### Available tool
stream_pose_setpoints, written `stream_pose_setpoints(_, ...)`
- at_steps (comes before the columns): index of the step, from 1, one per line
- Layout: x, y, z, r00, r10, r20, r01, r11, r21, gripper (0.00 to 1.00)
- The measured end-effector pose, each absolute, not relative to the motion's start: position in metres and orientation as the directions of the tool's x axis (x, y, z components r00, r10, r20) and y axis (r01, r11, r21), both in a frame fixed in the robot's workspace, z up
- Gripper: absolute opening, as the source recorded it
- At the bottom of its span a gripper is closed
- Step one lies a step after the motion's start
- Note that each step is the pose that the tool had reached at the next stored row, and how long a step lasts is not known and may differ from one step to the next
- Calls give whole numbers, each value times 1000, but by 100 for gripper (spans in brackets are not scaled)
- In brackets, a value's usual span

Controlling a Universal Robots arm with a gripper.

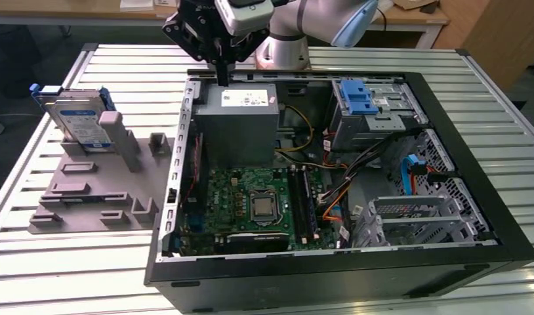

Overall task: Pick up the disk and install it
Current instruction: 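Reach for the disk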

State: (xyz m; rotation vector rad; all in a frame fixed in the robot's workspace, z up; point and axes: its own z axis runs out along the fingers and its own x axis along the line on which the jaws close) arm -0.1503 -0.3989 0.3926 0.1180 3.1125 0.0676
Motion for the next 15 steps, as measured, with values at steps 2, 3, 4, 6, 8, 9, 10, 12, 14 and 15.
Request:
stream_pose_setpoints(2,-150,-399,393,-997,76,-24,75,996,44,11)
stream_pose_setpoints(3,-150,-399,393,-997,76,-24,75,996,44,11)
stream_pose_setpoints(4,-150,-399,393,-997,76,-24,75,996,44,11)
stream_pose_setpoints(6,-151,-399,393,-997,76,-24,75,996,44,11)
stream_pose_setpoints(8,-153,-399,393,-997,76,-24,75,996,44,11)
stream_pose_setpoints(9,-154,-399,393,-997,76,-24,75,996,44,11)
stream_pose_setpoints(10,-155,-399,393,-997,76,-24,75,996,44,11)
stream_pose_setpoints(12,-157,-399,393,-997,76,-24,75,996,44,11)
stream_pose_setpoints(14,-159,-399,393,-997,76,-25,75,996,44,11)
stream_pose_setpoints(15,-160,-399,393,-997,76,-24,75,996,44,11)
